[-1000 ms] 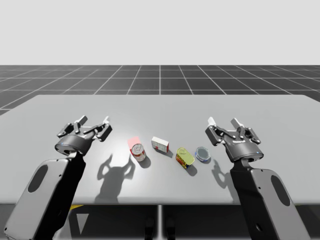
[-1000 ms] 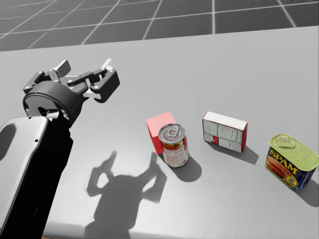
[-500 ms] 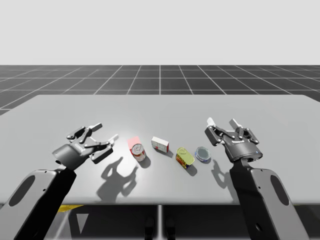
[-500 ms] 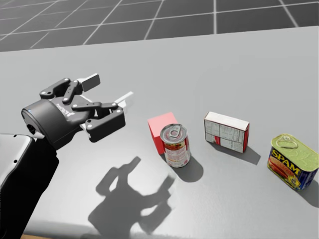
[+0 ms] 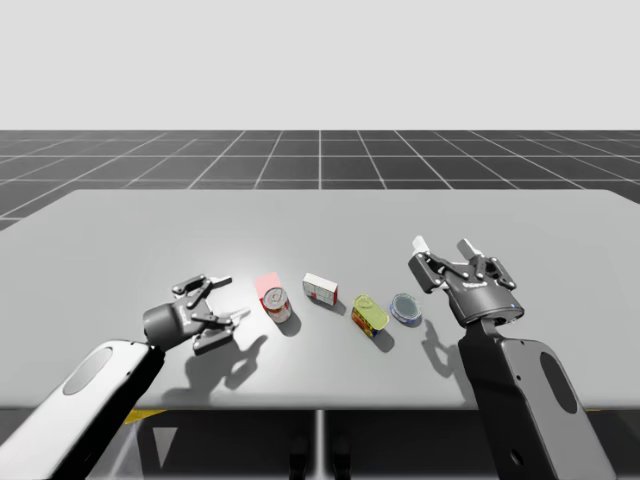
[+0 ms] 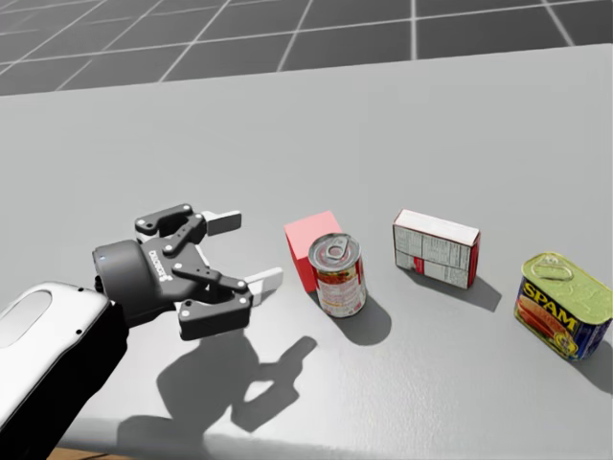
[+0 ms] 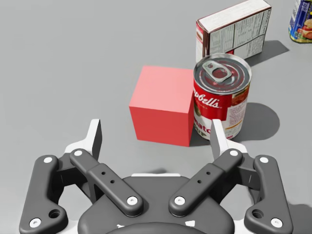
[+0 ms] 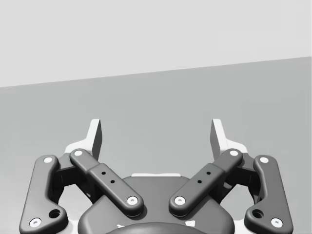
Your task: Find the red cube and pick it up.
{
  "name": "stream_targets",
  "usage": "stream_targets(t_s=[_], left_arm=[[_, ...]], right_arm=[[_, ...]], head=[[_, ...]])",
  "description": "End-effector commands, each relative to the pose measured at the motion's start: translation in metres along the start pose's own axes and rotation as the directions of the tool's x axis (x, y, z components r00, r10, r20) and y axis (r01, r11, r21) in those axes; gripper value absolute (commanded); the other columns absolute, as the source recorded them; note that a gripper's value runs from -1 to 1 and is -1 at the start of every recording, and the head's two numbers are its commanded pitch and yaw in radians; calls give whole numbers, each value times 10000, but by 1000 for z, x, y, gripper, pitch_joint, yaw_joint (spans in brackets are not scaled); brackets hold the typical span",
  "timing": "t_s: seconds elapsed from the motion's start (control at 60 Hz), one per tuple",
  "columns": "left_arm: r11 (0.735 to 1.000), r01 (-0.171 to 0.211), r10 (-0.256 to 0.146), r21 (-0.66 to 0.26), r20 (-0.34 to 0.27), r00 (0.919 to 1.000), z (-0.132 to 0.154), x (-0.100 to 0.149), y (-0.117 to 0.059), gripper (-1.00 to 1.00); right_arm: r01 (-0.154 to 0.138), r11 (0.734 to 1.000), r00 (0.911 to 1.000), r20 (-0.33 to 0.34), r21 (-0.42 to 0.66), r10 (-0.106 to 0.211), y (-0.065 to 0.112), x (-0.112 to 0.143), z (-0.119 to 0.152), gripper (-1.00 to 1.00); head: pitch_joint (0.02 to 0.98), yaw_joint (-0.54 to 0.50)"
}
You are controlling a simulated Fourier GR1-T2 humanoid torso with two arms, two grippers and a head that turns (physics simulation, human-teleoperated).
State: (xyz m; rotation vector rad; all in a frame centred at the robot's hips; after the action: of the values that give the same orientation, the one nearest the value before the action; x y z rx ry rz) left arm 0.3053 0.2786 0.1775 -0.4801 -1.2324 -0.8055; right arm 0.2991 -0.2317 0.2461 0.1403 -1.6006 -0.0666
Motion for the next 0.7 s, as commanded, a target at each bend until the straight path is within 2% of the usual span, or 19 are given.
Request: stream_targets(t_s=[0.017,0.1,0.167,0.433,0.7], left_arm=[[9972,-41,9,-742,-434,9991,-13,-11,-6,-1000],[9958,-75,21,-911,-591,9983,-19,-11,-5,-1000],[9942,-286,212,-1036,-725,9971,-25,-12,-4,-1000],[9950,-470,397,-879,-838,9957,-49,-13,0,-1000],[9950,-438,370,-900,-758,9964,-70,-11,2,-1000]], right_arm=[[23,10000,10000,4,-6,-23,1,0,0,-1000],[37,10000,10000,19,-7,-37,1,1,1,-1000],[30,10000,10000,26,4,-30,1,1,1,-1000],[48,10000,10000,42,-27,-48,0,1,1,-1000],[61,10000,10000,55,-55,-61,-2,2,2,-1000]], head=[[779,234],[779,235],[779,235],[783,218],[789,203]])
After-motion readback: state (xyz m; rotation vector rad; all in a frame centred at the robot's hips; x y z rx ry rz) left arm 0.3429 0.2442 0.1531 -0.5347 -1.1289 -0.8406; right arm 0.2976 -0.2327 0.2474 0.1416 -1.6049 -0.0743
